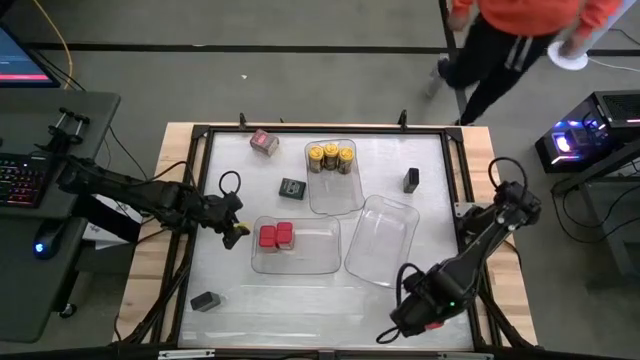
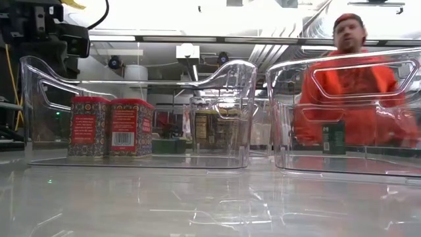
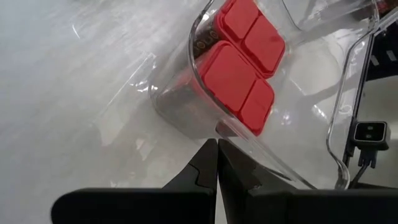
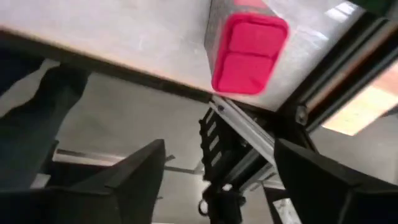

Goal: Sort spices by type
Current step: Put the bottom red seasoning can into the left transparent bin

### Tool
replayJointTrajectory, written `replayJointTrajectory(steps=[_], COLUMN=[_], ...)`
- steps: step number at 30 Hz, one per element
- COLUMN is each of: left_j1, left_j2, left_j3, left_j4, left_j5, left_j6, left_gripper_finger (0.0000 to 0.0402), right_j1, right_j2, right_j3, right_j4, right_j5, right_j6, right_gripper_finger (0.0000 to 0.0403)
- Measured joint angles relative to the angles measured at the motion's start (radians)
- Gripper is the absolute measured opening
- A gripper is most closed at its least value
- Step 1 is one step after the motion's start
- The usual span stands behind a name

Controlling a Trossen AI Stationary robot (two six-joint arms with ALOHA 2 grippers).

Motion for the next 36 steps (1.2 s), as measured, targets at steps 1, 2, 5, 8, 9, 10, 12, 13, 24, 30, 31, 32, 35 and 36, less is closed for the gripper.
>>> replayJointTrajectory(steps=[1,2,5,8,9,10,12,13,24,30,31,32,35,36], left_j1=[0.000,0.000,0.000,0.000,0.000,0.000,0.000,0.000,0.000,0.000,0.000,0.000,0.000,0.000], left_j2=[0.000,0.000,0.000,0.000,0.000,0.000,0.000,0.000,0.000,0.000,0.000,0.000,0.000,0.000], left_j3=[0.000,0.000,0.000,0.000,0.000,0.000,0.000,0.000,0.000,0.000,0.000,0.000,0.000,0.000], left_j4=[0.000,0.000,0.001,0.002,0.002,0.002,0.002,0.002,0.001,0.001,0.001,0.001,0.001,0.000], left_j5=[0.000,0.001,0.014,0.034,0.036,0.036,0.037,0.039,0.055,0.055,0.055,0.055,0.055,0.054], left_j6=[-0.004,-0.007,-0.025,-0.025,-0.025,-0.027,-0.034,-0.038,-0.060,-0.077,-0.078,-0.078,-0.078,-0.078], left_gripper_finger=[0.0000,0.0000,0.0000,0.0000,0.0000,0.0000,0.0000,0.0000,0.0000,0.0000,0.0000,0.0000,0.0000,0.0000], right_j1=[0.001,0.001,0.001,0.001,0.001,0.002,0.007,0.008,0.022,0.020,0.019,0.017,0.014,0.014], right_j2=[0.001,0.001,-0.002,-0.004,-0.004,-0.004,-0.004,-0.006,-0.050,-0.050,-0.050,-0.050,-0.050,-0.050], right_j3=[-0.032,-0.058,-0.121,-0.173,-0.189,-0.203,-0.224,-0.232,-0.360,-0.454,-0.466,-0.476,-0.480,-0.469], right_j4=[0.023,0.028,0.051,0.107,0.117,0.119,0.115,0.117,0.251,0.398,0.427,0.450,0.450,0.429], right_j5=[-0.003,-0.006,0.022,0.036,0.033,0.025,0.018,0.017,0.021,0.016,0.016,0.015,0.003,-0.008], right_j6=[0.008,0.008,0.008,0.000,-0.007,-0.011,-0.013,-0.014,0.009,0.008,0.009,0.009,0.007,-0.003], right_gripper_finger=[0.0307,0.0312,0.0316,0.0316,0.0316,0.0316,0.0316,0.0316,0.0316,0.0316,0.0315,0.0312,0.0279,0.0258])
